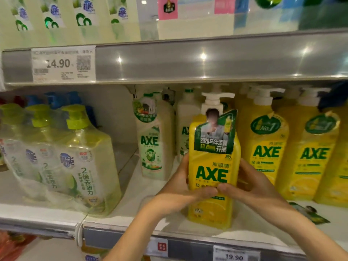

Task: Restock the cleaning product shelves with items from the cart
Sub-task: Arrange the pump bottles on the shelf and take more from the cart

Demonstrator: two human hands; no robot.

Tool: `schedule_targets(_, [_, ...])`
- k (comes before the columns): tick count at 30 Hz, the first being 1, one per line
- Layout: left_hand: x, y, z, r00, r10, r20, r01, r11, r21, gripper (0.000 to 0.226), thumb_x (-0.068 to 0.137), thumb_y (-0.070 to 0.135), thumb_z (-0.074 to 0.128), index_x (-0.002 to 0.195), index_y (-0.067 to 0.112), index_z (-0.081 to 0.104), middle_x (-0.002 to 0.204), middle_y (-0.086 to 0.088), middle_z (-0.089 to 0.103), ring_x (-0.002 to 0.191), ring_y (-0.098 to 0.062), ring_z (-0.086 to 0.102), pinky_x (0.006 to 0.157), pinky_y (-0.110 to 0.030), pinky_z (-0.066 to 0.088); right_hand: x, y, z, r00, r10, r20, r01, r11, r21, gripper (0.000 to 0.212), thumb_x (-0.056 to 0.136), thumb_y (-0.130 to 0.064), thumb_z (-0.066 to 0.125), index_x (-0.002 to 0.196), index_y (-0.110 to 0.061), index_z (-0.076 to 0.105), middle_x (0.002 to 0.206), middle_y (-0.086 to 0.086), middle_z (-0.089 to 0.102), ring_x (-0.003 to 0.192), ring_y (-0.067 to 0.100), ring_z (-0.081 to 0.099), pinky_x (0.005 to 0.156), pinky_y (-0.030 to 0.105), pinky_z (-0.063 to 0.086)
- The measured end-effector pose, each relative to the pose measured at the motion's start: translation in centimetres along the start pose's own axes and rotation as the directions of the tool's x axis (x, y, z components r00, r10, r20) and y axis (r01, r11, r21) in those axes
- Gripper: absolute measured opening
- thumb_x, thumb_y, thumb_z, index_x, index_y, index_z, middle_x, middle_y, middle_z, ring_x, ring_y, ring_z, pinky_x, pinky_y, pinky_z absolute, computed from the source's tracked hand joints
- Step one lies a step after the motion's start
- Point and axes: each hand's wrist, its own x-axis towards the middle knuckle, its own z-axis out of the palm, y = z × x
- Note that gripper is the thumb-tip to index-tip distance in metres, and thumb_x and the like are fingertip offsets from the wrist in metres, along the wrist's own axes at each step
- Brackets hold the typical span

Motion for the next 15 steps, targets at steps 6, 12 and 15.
schedule_targets(6, [2.2, -0.1, 1.7, 0.997, 0.053, -0.059, -0.051, 0.998, 0.047, 0.066, 0.078, 0.008, 0.077, 0.122, 0.035, 0.036, 0.116, 0.008, 0.062, 0.101, 0.004, 0.064, 0.077, -0.016, 0.053, -1.7, 0.1, 1.4, 0.816, -0.463, -0.346, 0.070, 0.673, -0.736, 0.065, 0.080, -0.051, 0.057, 0.133, -0.016, 0.044, 0.127, 0.011, 0.055, 0.109, 0.032, 0.060, 0.085, 0.044, 0.056])
schedule_targets(12, [4.7, -1.2, 1.8, 0.982, 0.172, -0.082, -0.137, 0.935, 0.326, 0.089, 0.069, 0.053, 0.070, 0.145, 0.033, 0.028, 0.143, 0.010, 0.038, 0.138, -0.006, 0.031, 0.112, -0.035, 0.034, 0.9, -0.8, 2.1, 0.612, -0.791, 0.024, 0.204, 0.129, -0.970, 0.072, 0.057, -0.001, 0.060, 0.126, -0.015, 0.047, 0.132, 0.016, 0.039, 0.122, 0.036, 0.037, 0.107, 0.048, 0.033])
schedule_targets(15, [6.2, -1.4, 1.3, 0.984, 0.175, -0.027, -0.144, 0.882, 0.449, 0.089, 0.068, 0.053, 0.063, 0.147, 0.034, 0.024, 0.142, 0.013, 0.033, 0.134, 0.000, 0.025, 0.110, -0.024, 0.029, 2.7, 0.0, 2.4, 0.654, -0.754, 0.070, 0.141, 0.030, -0.989, 0.058, 0.075, -0.004, 0.034, 0.130, -0.014, 0.048, 0.139, 0.022, 0.036, 0.128, 0.040, 0.034, 0.114, 0.045, 0.010])
